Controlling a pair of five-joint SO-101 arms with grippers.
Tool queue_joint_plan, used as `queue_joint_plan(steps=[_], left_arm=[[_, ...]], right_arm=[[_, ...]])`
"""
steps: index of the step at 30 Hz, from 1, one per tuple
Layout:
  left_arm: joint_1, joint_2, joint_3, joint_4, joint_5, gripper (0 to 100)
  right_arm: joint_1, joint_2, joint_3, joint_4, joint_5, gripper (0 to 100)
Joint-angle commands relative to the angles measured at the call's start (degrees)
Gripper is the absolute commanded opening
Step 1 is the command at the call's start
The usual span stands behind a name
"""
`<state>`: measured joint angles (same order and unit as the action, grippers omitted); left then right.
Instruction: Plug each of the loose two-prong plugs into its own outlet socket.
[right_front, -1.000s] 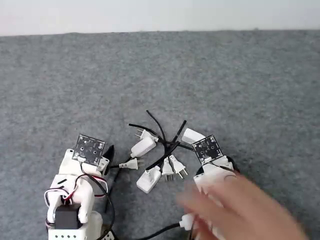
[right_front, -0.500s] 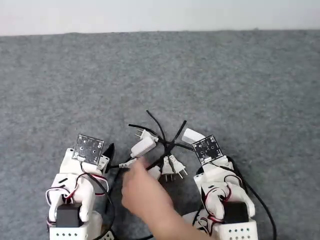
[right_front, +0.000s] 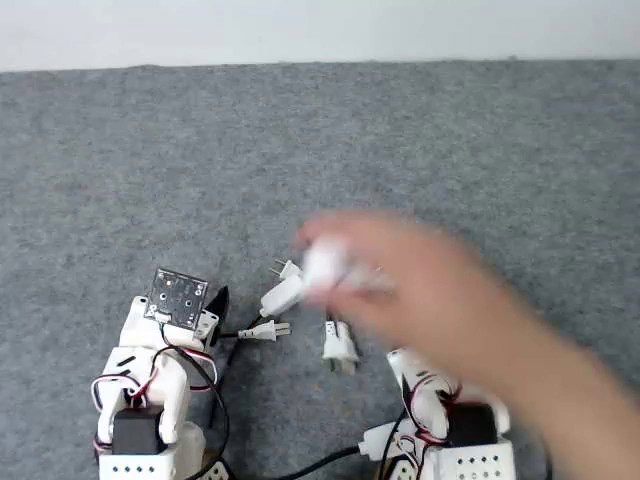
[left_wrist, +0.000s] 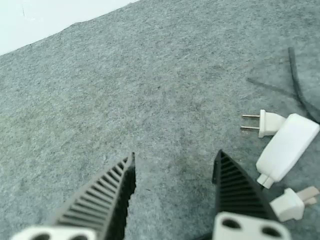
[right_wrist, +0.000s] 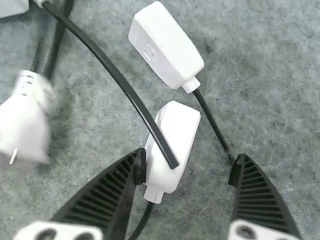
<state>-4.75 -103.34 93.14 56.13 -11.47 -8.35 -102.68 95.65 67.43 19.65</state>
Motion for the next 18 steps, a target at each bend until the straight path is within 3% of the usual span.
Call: queue_joint_plan(steps=[1,18], left_arm=[[0.09,-0.35,-0.40,-1.67,0.53,25],[-0.18,-0.35,0.40,-3.16,0.35,25]], right_arm=[[0.13,1.10,0.88,-0.40,0.53,27.8],[0.13,1.10,0.88,-0.40,0.53,27.8]])
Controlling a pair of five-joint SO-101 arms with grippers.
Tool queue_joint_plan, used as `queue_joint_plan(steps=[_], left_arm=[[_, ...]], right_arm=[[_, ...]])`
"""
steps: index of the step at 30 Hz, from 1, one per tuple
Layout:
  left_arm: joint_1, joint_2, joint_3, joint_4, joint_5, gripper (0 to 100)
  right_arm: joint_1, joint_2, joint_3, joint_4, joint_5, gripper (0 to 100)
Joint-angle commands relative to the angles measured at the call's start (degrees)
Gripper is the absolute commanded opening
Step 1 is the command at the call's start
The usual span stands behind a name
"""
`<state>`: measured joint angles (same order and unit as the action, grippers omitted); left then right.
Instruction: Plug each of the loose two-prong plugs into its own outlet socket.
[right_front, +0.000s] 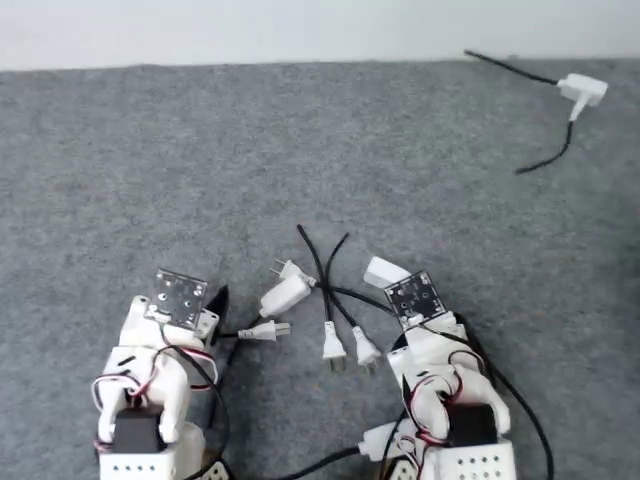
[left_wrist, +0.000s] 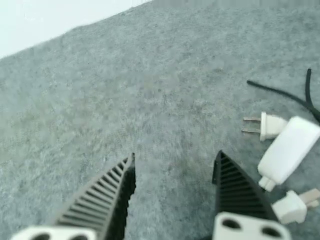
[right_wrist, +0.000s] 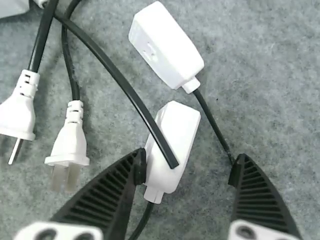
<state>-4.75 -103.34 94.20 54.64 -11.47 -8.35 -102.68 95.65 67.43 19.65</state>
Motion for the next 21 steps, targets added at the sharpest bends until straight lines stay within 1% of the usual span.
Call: queue_joint_plan(steps=[1,15,21], left_arm=[[0.00,-0.35,-0.66,-1.67,0.35,25],[-0.18,-0.35,-0.75,-1.41,0.53,25],[-0.26,-0.35,-0.75,-0.35,0.44,25]], right_arm=[[0.13,1.10,0.88,-0.40,0.53,27.8],[0.40,0.84,0.88,-0.40,0.53,27.9],[-2.77,0.57,0.79,-0.92,0.62,27.8]])
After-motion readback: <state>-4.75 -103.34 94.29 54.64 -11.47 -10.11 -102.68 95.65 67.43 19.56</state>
